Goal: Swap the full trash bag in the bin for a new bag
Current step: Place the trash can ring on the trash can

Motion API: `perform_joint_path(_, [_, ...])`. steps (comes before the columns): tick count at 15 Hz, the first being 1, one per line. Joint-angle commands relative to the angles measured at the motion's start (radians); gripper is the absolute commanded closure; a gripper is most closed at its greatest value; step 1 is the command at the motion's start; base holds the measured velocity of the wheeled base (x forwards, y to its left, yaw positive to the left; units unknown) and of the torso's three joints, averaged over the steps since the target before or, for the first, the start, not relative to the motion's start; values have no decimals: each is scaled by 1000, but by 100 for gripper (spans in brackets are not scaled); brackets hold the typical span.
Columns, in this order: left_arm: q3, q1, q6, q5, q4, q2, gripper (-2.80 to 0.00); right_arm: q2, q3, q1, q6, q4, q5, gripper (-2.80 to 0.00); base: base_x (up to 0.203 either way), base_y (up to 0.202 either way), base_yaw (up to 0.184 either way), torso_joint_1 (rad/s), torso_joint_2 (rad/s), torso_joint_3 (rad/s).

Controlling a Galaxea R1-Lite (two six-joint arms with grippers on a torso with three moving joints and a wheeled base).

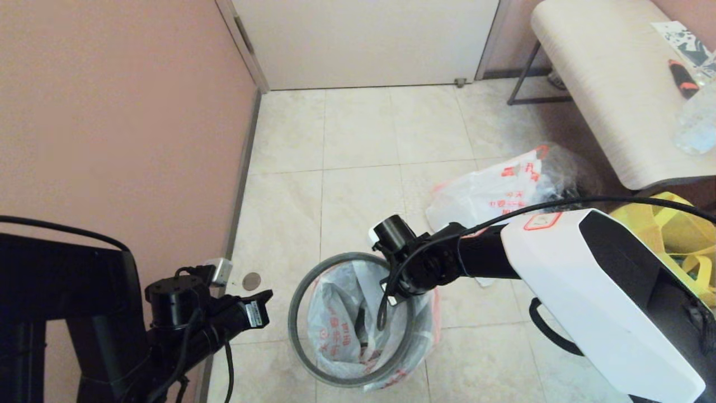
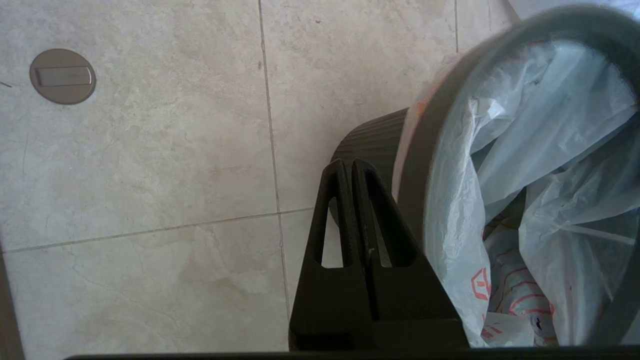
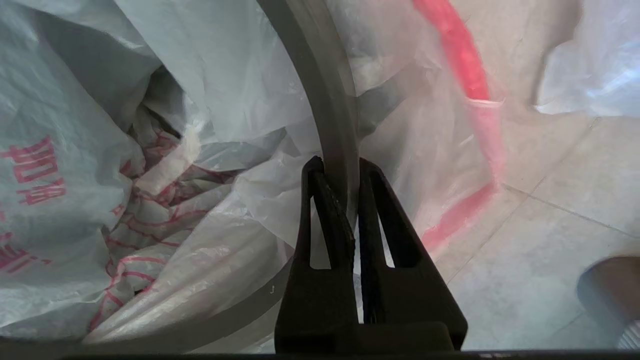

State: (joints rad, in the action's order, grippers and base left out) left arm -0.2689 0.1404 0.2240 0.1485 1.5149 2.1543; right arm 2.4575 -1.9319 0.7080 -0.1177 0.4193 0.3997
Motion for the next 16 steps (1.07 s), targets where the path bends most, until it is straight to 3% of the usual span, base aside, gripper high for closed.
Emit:
perform_joint_path(1, [-1,-1,1,0,8,1,0,-31,6,9,-3,5,15,0,0,0,0,0,0,0])
perform_joint_path(3, [-1,-1,1,0,8,1,0,-72,52,14,-4,6,63,0,0,0,0,0,0,0])
perform_joint_path(6, [-3,-1,1,0,8,1,0,-84,117,7,-5,6,73,0,0,0,0,0,0,0])
perform_joint_path(16, [-4,-1,1,-1,8,4,0,8,55,-24,13,-4,73,0,0,0,0,0,0,0])
